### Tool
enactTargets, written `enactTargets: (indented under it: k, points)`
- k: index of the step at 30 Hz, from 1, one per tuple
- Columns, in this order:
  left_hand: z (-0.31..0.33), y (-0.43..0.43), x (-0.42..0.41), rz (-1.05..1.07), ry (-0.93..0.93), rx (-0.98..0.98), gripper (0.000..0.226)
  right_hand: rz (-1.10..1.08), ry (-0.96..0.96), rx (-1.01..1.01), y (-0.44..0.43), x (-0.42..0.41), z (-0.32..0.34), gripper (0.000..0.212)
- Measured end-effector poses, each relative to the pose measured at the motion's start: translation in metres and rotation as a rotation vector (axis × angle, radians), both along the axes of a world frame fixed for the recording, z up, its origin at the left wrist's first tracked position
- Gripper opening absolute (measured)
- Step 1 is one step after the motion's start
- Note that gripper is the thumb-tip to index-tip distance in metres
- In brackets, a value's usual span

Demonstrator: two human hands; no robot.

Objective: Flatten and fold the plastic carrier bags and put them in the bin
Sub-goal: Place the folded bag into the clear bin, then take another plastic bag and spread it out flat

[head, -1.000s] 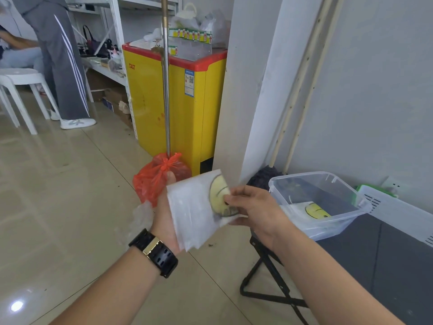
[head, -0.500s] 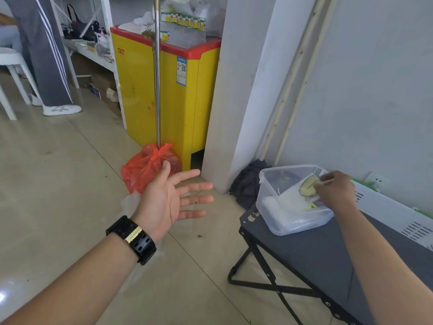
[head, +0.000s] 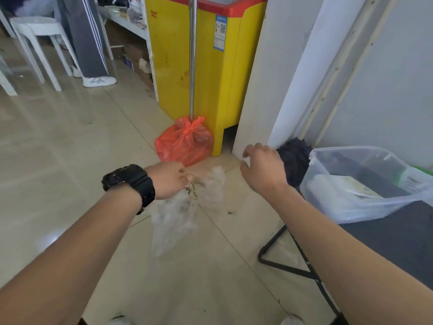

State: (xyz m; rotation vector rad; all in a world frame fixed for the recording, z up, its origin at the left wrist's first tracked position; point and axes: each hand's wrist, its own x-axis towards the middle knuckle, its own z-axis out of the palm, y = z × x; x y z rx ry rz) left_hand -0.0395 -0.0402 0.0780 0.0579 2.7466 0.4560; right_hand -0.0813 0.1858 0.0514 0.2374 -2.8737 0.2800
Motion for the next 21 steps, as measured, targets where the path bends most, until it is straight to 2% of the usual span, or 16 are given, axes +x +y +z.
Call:
enactTargets:
  k: [2,5,7,9,13,15,18,19,21]
  points:
    - [-0.008,-0.016,-0.005,0.013,-0.076,-0.168,0.048,0.103,-0.229,0.046,-0.039,-0.003,-0.032,0.027]
    - [-0.010,-0.035,-0.013,0.073,-0.078,-0.179,0.047,0.193,-0.640,0.120,-0.084,-0.013,-0.098,0.038]
    - [-0.009,-0.046,-0.016,0.109,-0.038,-0.163,0.045,0.216,-0.831,0.137,-0.104,-0.020,-0.152,0.038]
    - [-0.010,-0.055,-0.017,0.127,-0.033,-0.177,0.043,0.152,-0.950,0.084,-0.120,-0.030,-0.210,0.036]
    - [-0.013,-0.068,-0.015,0.147,-0.084,-0.258,0.043,-0.054,-1.084,-0.142,-0.130,-0.083,-0.367,0.063]
    - [-0.011,-0.068,-0.012,0.153,-0.065,-0.297,0.043,-0.171,-1.195,-0.331,-0.136,-0.072,-0.351,0.068]
    - [-0.009,-0.064,-0.009,0.107,-0.042,-0.310,0.036,-0.335,-1.268,-0.676,-0.148,-0.054,-0.306,0.058]
    - [-0.009,-0.063,-0.008,0.088,-0.042,-0.302,0.034,-0.331,-1.257,-0.708,-0.146,-0.053,-0.298,0.049]
    - [-0.008,-0.062,-0.009,0.073,-0.045,-0.290,0.034,-0.323,-1.157,-0.721,-0.149,-0.060,-0.275,0.010]
